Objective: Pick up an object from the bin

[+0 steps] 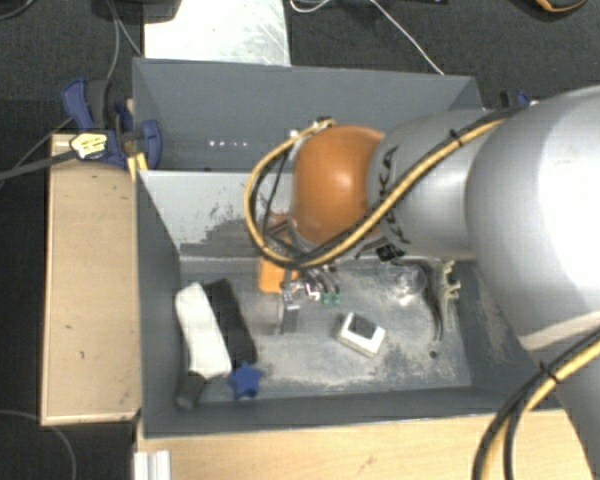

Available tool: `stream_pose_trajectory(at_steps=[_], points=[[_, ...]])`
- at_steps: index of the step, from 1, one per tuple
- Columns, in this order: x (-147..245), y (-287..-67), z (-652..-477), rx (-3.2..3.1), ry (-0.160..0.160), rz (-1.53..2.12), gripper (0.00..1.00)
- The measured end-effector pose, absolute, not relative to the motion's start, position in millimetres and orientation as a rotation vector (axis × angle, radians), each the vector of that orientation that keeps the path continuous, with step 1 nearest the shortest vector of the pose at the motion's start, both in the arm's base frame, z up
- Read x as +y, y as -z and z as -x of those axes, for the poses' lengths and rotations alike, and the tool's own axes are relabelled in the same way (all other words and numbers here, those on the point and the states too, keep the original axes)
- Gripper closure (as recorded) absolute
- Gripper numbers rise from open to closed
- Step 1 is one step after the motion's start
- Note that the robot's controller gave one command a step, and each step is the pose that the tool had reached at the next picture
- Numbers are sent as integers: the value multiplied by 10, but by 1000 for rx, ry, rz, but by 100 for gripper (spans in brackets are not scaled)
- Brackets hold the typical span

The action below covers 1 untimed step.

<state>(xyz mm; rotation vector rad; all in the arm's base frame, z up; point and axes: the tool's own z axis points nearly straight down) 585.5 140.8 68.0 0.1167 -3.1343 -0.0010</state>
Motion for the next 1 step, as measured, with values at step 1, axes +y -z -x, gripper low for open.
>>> stream_pose_trajectory(at_steps=[1], points=[[1446,-940,-5764,-3136,2,-115,0]])
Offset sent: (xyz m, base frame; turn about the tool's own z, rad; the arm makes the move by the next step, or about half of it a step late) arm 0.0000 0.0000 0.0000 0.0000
